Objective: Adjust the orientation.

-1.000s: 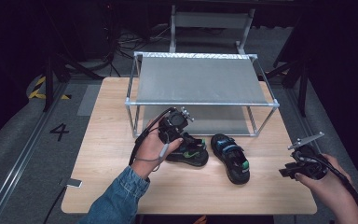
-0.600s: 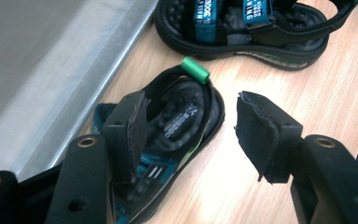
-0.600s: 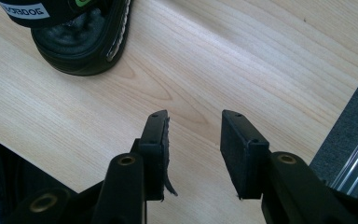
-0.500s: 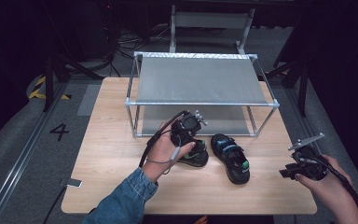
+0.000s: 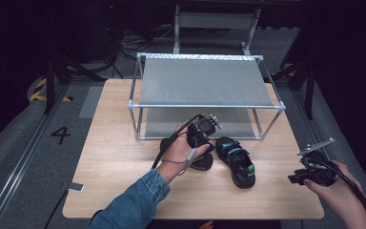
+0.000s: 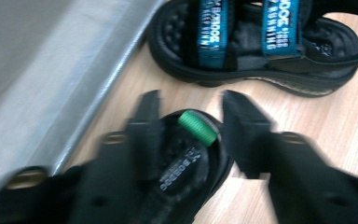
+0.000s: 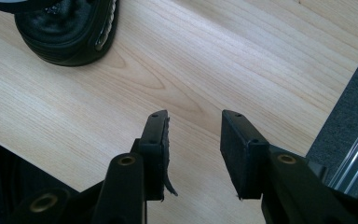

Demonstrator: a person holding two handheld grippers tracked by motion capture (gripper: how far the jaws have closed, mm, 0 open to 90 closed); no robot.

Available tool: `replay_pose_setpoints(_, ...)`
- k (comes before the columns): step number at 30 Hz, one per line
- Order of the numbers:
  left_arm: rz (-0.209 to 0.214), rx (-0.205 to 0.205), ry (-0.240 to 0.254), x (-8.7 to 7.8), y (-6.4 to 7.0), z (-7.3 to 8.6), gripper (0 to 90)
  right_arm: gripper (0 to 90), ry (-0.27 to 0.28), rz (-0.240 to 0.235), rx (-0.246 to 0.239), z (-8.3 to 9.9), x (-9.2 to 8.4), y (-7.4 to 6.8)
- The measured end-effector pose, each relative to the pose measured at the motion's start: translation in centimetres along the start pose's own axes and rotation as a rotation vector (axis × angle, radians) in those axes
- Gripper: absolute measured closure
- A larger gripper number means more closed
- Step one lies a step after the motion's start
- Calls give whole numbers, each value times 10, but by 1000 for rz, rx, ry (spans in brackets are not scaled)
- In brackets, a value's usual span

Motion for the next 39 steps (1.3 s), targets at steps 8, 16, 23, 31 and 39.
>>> replay_pose_setpoints(8, 30, 4, 5, -10, 8, 2, 797, 631, 2, -5, -6, -1, 1, 0)
replay_pose_setpoints(16, 38, 28, -10, -41, 19, 21, 841, 631, 12, -8, -32, -17, 4, -2)
replay_pose_setpoints(23, 27, 27, -32, -61, 27, 39, 857, 631, 18, -22, -80, -35, 9, -6)
replay_pose_setpoints(31, 62, -7, -95, -76, 32, 70, 857, 630, 24, -44, -132, -58, 16, -15)
replay_pose_setpoints(39, 86, -26, -181, -74, 38, 89, 851, 628, 29, -61, -179, -74, 21, -24)
Point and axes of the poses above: each handheld gripper's, and its own axes: x roughly forward along the jaws, z roughly out of its underside, y roughly to its right, the point moved 7 cm from there along x, roughly forward along the jaws, and after that the axes turned 4 degrees about y, right-handed, at the moved point
